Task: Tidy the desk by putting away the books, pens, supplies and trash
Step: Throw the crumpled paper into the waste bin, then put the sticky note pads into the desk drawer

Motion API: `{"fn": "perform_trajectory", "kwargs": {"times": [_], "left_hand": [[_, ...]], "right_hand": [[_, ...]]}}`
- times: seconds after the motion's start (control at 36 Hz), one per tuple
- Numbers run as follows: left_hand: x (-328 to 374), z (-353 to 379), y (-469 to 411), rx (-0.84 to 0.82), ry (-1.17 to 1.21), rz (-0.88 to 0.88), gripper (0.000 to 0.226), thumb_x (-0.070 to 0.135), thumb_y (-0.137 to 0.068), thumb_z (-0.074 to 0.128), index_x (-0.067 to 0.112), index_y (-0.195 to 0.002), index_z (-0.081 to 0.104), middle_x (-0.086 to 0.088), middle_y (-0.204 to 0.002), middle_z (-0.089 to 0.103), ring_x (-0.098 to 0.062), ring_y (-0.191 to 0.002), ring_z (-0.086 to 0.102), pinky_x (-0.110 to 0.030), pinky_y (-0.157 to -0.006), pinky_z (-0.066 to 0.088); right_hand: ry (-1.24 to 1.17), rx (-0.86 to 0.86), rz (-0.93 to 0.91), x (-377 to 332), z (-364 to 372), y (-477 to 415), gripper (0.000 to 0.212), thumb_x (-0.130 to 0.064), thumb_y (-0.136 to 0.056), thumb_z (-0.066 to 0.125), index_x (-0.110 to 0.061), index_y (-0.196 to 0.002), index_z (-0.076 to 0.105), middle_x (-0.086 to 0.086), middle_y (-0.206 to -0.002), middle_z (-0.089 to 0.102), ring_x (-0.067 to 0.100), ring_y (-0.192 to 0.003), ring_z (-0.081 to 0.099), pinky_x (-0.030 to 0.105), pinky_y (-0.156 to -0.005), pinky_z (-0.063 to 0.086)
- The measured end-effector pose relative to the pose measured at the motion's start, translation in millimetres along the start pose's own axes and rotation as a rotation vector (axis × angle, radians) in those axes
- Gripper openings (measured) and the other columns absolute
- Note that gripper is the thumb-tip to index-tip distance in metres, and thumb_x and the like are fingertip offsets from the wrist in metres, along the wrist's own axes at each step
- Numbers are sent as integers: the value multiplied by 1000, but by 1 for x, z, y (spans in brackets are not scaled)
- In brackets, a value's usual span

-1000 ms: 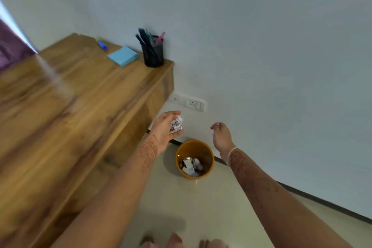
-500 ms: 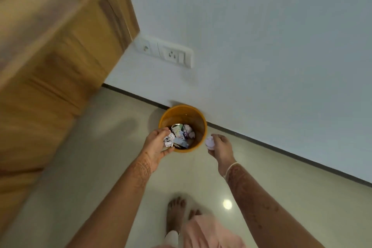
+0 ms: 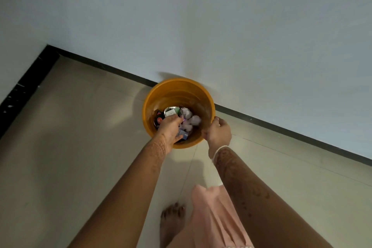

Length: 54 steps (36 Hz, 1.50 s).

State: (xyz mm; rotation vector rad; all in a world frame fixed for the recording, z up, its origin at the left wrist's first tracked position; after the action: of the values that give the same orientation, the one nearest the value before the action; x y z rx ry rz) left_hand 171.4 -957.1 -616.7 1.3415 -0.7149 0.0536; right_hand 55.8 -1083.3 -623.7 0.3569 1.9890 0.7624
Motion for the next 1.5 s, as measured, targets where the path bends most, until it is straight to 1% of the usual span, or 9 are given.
{"fn": "perform_trajectory", "kwargs": {"times": [0.25,0.36,0.5,0.67,0.86,1.03,1.14,1.39,1.5], "left_hand": [[43,-18,88,36,4,60,27,20,-97,55,14,-123,58,-7,-120,60,-21,-106,58,-32,-83,49],[101,-22,161,32,2,154,20,18,-96,57,14,-114,63,-6,-121,63,-21,-109,60,-32,-85,51],[180,-33,265,10,43,283,15,15,-95,59,15,-109,63,-7,-118,65,-21,-108,62,-36,-94,52],[261,-77,375,37,66,438,13,15,-97,55,17,-106,64,-4,-118,65,-19,-104,61,-27,-76,51],[299,-144,463,145,73,593,10,18,-98,50,21,-97,60,-3,-115,64,-15,-96,59,-26,-78,50],[281,-211,513,280,117,650,14,19,-98,51,21,-103,64,3,-113,65,-13,-102,61,-26,-78,51],[252,-260,544,392,200,669,11,17,-96,55,23,-96,65,0,-110,69,-13,-92,61,-25,-68,48],[141,-328,627,633,470,668,16,15,-98,53,16,-109,65,-4,-114,67,-16,-104,63,-34,-89,53],[72,-337,659,752,572,655,17,17,-97,54,15,-109,65,-3,-111,66,-17,-100,60,-34,-89,52]], "right_hand": [[-55,-97,36,-60,-27,73,20,-28,-97,44,-17,-106,59,9,-95,69,25,-74,66,39,-72,59],[-77,-187,-29,-129,-36,132,18,-19,-97,46,-12,-97,62,5,-77,67,15,-57,57,31,-59,50],[-57,-249,-174,-224,-49,218,18,-17,-91,48,-18,-84,64,2,-73,67,19,-65,61,38,-74,54],[-106,-374,-300,-323,-48,318,18,-12,-95,46,-13,-95,64,3,-80,67,16,-67,61,30,-70,51],[-89,-524,-410,-378,-24,410,19,-13,-96,46,-14,-93,65,6,-87,68,16,-71,62,31,-75,53],[-68,-676,-437,-378,2,477,18,-9,-96,46,-9,-95,64,7,-85,66,17,-72,60,25,-65,48],[-28,-820,-438,-367,20,523,16,-8,-97,46,-9,-95,62,6,-80,64,15,-69,58,23,-65,48],[138,-1122,-483,-316,28,610,19,-5,-97,45,-5,-91,63,7,-75,62,14,-61,55,13,-42,42],[248,-1204,-511,-277,22,635,18,-7,-96,47,-9,-92,64,4,-75,65,13,-60,56,18,-48,41]]}}
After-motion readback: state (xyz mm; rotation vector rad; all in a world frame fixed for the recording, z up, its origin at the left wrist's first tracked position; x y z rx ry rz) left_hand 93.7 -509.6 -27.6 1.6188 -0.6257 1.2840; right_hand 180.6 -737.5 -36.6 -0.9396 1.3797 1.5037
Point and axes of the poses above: each hand's wrist, its own y-axis away from the middle knuckle, its own z-axis out of the palm, x = y × z, the point moved 8 cm from there along -y, towards the middle knuckle
